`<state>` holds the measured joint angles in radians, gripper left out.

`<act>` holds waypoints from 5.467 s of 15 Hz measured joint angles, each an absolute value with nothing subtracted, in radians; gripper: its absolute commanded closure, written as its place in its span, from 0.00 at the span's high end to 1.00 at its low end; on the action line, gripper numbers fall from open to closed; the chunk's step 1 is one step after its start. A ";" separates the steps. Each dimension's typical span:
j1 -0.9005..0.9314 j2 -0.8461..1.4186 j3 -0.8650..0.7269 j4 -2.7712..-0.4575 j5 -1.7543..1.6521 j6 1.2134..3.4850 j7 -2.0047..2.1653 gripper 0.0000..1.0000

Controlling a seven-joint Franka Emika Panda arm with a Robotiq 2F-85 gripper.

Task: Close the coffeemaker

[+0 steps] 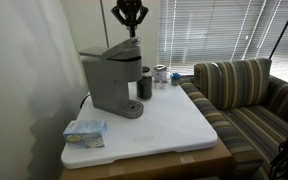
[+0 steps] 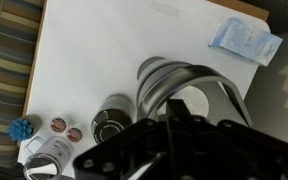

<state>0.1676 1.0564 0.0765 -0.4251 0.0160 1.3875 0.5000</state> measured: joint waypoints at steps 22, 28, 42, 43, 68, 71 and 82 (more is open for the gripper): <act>0.169 1.070 0.076 -0.418 0.044 1.331 0.504 0.00; 0.174 1.028 0.075 -0.419 0.039 1.309 0.558 0.00; 0.174 1.059 0.072 -0.428 0.039 1.224 0.636 0.00; 0.174 1.065 0.072 -0.426 0.040 1.215 0.636 0.00; 0.177 1.116 0.072 -0.423 0.049 0.977 0.732 0.00; 0.177 1.116 0.072 -0.429 0.049 0.979 0.747 0.00; 0.186 1.165 0.070 -0.435 0.048 0.936 0.767 0.00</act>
<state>0.1863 1.1652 0.0696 -0.4349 0.0484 0.9356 0.7665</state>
